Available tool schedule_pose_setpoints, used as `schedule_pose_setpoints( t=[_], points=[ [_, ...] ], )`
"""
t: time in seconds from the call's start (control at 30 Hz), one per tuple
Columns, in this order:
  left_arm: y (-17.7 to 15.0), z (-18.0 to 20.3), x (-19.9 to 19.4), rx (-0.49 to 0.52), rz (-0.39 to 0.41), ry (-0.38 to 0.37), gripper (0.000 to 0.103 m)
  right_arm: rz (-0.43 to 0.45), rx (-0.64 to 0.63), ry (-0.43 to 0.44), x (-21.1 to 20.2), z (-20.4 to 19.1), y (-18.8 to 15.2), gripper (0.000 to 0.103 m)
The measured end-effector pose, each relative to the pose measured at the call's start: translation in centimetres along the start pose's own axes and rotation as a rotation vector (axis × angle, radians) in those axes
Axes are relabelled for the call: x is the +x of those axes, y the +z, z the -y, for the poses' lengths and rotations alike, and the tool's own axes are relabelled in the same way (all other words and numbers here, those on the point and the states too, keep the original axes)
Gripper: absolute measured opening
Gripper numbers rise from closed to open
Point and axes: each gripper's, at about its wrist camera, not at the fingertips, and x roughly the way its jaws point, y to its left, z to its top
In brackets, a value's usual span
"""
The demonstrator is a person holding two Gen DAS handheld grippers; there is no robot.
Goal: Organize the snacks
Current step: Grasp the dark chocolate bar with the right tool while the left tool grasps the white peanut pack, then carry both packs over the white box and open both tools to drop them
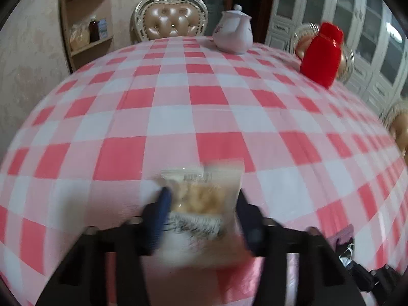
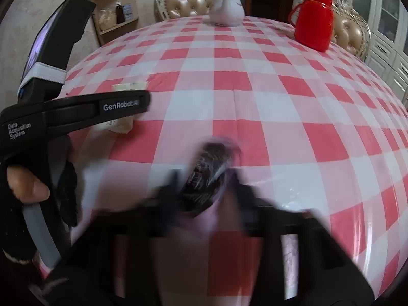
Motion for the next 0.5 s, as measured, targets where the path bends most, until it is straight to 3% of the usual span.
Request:
schedule_pose_setpoints(
  t=[0.17,0.3,0.5],
  points=[
    [-1.0,0.8,-1.1,0.087,0.017,0.008,0.042,0.068,-0.014,0.028,-1.7,0.3,-0.6,0.025],
    [-1.6,0.9,-2.9,0.058,0.061,-0.004,0.042,0.097,0.065,0.118,-3.1,1.7,-0.4,0.025],
    [-3.0,1.5,-5.5,-0.007,0.122,0.01,0.042,0.131,0.135,0.137,-5.4,4.1,-1.6,0.025]
  ],
)
